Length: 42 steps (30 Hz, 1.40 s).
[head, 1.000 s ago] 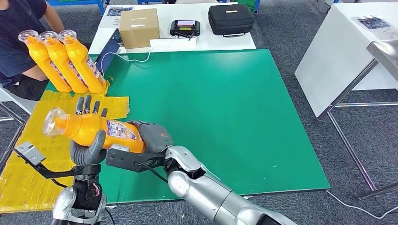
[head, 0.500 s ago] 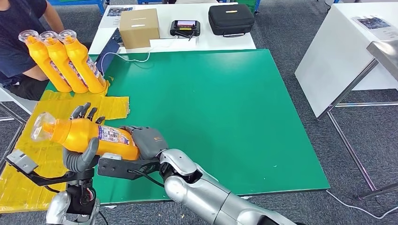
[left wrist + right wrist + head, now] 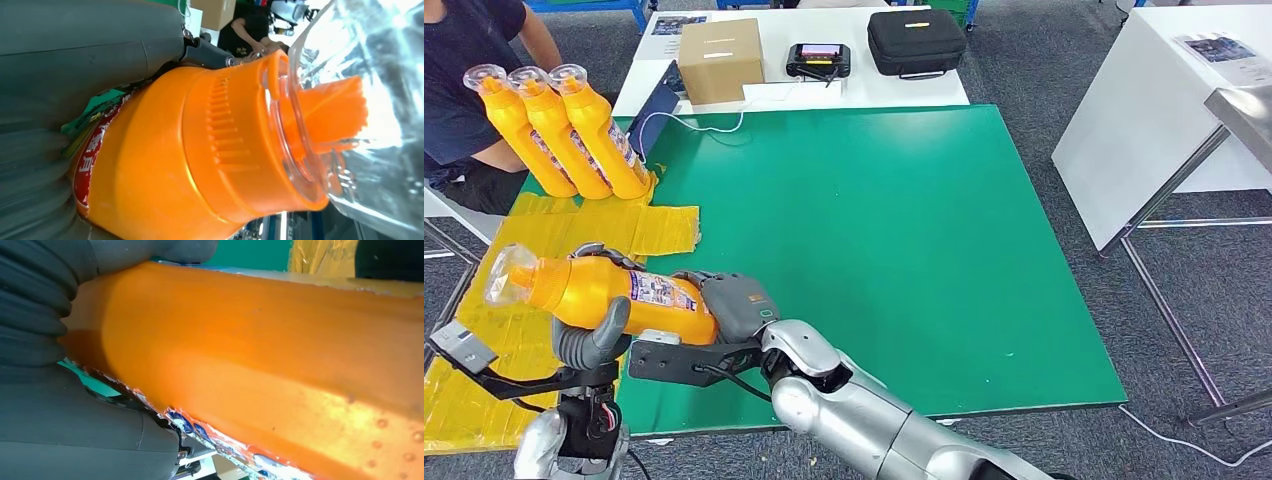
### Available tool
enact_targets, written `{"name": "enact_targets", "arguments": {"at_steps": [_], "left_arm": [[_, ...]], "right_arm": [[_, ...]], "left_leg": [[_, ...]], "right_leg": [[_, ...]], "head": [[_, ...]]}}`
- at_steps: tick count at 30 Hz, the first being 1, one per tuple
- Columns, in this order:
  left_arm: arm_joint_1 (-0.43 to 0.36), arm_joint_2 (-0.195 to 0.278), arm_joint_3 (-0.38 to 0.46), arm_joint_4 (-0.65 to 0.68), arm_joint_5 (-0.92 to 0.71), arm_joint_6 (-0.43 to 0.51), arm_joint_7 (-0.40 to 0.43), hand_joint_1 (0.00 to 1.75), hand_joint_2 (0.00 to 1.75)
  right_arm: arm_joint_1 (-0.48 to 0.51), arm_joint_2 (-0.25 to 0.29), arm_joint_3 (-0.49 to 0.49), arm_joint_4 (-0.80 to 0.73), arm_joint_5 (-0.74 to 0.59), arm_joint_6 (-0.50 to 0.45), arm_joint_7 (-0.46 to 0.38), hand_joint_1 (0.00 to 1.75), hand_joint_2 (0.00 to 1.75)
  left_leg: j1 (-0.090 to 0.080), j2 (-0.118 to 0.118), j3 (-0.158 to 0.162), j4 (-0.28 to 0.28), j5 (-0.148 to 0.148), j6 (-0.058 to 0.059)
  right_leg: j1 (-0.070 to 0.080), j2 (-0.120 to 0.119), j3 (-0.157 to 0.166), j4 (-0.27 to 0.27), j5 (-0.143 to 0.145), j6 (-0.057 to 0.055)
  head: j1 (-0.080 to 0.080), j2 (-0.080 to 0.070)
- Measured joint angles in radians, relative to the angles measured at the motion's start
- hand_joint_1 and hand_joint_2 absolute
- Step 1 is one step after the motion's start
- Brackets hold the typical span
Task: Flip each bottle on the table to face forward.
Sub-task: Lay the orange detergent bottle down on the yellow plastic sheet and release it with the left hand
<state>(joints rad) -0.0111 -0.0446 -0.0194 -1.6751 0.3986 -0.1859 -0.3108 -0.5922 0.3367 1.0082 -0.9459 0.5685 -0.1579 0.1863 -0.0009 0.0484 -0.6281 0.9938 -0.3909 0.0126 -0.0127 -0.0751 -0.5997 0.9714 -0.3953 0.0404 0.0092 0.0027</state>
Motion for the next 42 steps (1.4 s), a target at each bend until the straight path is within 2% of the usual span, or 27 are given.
{"name": "enact_targets", "arguments": {"at_steps": [4, 12, 15, 18, 21, 25, 27, 30, 32, 37, 42], "left_arm": [[-0.005, 0.000, 0.001, 0.000, -0.030, -0.001, 0.002, 1.75, 1.75], [-0.010, -0.001, 0.001, -0.001, -0.046, 0.006, 0.001, 1.75, 1.75], [-0.010, -0.001, 0.001, -0.006, -0.096, 0.036, -0.015, 1.75, 1.75], [-0.009, 0.002, 0.009, -0.021, -0.203, 0.094, -0.038, 1.75, 1.75], [-0.009, 0.015, 0.023, -0.032, -0.360, 0.179, -0.052, 1.75, 1.75], [-0.013, 0.043, 0.053, -0.035, -0.714, 0.347, -0.060, 1.75, 1.75], [-0.013, 0.055, 0.067, -0.035, -0.795, 0.377, -0.058, 1.75, 1.75], [-0.016, 0.064, 0.081, -0.035, -0.824, 0.387, -0.058, 1.75, 1.75], [-0.017, 0.070, 0.085, -0.034, -0.903, 0.419, -0.048, 1.75, 1.75], [-0.009, 0.130, 0.095, -0.002, -1.385, 0.598, 0.010, 1.75, 1.75], [0.002, 0.186, 0.083, 0.066, -1.731, 0.682, 0.087, 1.75, 1.75]], "right_arm": [[0.024, -0.025, -0.023, -0.014, 0.040, -0.077, -0.024, 0.00, 1.75], [0.059, -0.062, -0.057, -0.053, 0.055, -0.085, -0.033, 0.00, 1.75], [0.079, -0.079, -0.075, -0.077, 0.069, -0.100, -0.033, 0.00, 1.75], [0.124, -0.131, -0.124, -0.144, 0.096, -0.114, -0.043, 0.00, 1.75], [0.199, -0.199, -0.197, -0.245, 0.123, -0.129, -0.073, 0.00, 1.75], [0.347, -0.287, -0.335, -0.428, 0.146, -0.146, -0.139, 0.00, 1.75], [0.403, -0.317, -0.397, -0.506, 0.151, -0.141, -0.156, 0.00, 1.75], [0.451, -0.339, -0.451, -0.580, 0.159, -0.134, -0.161, 0.00, 1.75], [0.476, -0.348, -0.474, -0.616, 0.162, -0.134, -0.165, 0.00, 1.75], [0.551, -0.377, -0.552, -0.721, 0.121, -0.125, -0.202, 0.00, 1.75], [0.600, -0.401, -0.630, -0.793, 0.074, -0.090, -0.235, 0.00, 1.75]], "left_leg": [[0.000, 0.000, 0.000, 0.000, 0.000, 0.000], [0.000, 0.000, 0.000, 0.000, 0.000, 0.000], [0.000, 0.000, 0.000, 0.000, 0.000, 0.000], [0.000, -0.001, 0.000, 0.000, 0.000, 0.000], [-0.001, -0.002, 0.000, 0.000, 0.000, 0.000], [-0.001, -0.003, -0.001, 0.000, -0.001, 0.000], [-0.001, -0.003, -0.002, 0.000, -0.002, -0.001], [-0.001, -0.001, -0.002, 0.000, -0.002, -0.002], [0.000, -0.001, -0.002, 0.000, -0.002, -0.002], [0.000, -0.001, -0.002, 0.000, -0.002, -0.002], [-0.001, -0.001, -0.002, 0.000, -0.002, -0.002]], "right_leg": [[0.000, 0.000, 0.000, 0.000, 0.000, 0.000], [0.000, 0.000, 0.000, 0.000, 0.000, 0.000], [0.000, 0.000, -0.001, 0.000, 0.000, 0.000], [0.000, -0.001, 0.000, 0.000, 0.000, 0.000], [-0.001, -0.001, 0.001, -0.001, 0.000, 0.000], [-0.001, -0.002, 0.001, -0.001, 0.000, 0.001], [-0.001, -0.001, 0.000, -0.001, 0.000, 0.001], [0.000, 0.000, -0.001, -0.001, 0.000, 0.001], [0.000, -0.001, -0.001, -0.001, 0.000, 0.000], [0.000, 0.000, -0.001, -0.001, 0.000, 0.000], [-0.001, 0.000, -0.001, -0.001, 0.000, 0.000]], "head": [[0.000, 0.000], [0.000, 0.000], [0.000, 0.000], [0.000, 0.000], [0.000, 0.000], [0.000, 0.000], [0.000, 0.000], [0.000, 0.000], [0.000, 0.000], [0.000, 0.000], [0.000, 0.000]]}}
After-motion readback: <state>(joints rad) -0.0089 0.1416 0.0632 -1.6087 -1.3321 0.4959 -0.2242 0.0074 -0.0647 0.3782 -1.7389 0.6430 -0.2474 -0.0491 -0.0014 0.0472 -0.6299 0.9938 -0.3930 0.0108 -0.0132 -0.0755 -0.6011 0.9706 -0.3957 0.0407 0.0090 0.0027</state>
